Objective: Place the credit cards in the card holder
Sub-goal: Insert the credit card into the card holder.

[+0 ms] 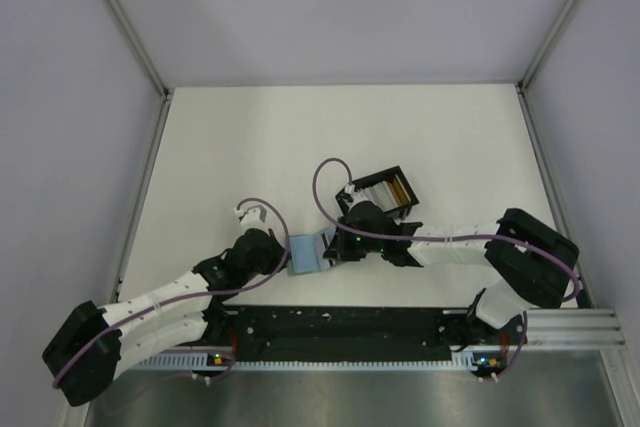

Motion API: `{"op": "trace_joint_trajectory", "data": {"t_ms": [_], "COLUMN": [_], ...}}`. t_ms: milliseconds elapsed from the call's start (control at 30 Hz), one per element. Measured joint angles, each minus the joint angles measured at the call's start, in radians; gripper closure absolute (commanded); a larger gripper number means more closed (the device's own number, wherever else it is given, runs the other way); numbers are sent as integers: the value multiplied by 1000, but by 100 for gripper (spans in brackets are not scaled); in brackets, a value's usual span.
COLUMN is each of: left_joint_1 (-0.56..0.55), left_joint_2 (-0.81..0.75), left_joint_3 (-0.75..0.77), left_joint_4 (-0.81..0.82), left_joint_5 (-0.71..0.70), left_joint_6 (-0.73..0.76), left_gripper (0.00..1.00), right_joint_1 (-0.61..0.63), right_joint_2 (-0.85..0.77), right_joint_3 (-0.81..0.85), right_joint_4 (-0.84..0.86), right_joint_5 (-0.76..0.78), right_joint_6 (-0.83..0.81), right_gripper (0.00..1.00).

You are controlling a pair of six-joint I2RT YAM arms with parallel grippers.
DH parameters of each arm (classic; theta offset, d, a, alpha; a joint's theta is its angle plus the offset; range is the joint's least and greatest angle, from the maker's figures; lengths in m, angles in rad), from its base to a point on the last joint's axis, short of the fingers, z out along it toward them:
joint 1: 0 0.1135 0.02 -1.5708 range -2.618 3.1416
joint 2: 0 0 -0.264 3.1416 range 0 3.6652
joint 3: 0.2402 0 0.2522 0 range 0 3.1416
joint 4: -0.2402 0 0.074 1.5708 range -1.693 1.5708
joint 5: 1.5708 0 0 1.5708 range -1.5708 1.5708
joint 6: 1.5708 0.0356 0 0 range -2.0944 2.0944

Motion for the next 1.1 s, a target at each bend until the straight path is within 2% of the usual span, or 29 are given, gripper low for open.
{"op": "trace_joint_trajectory", "data": {"t_ms": [333,800,1100], "left_joint_1": [0,0,1], "left_joint_2": [0,1,7], "left_joint_3": [0,-6,-6], "left_joint_4": [2,8,9], "left_joint_5": [0,-3,-4], "left_joint_6": [-5,-5,-6], "left_gripper": [100,100,100], "right_joint_1": [-55,-66,-66], "right_joint_2": [2,97,130], "right_joint_3": [-92,-106,-106], "right_joint_4": [130,317,356], "right_joint_5": [-32,-111,-111], "right_joint_6": [58,122,130], "right_gripper": [100,100,100]}}
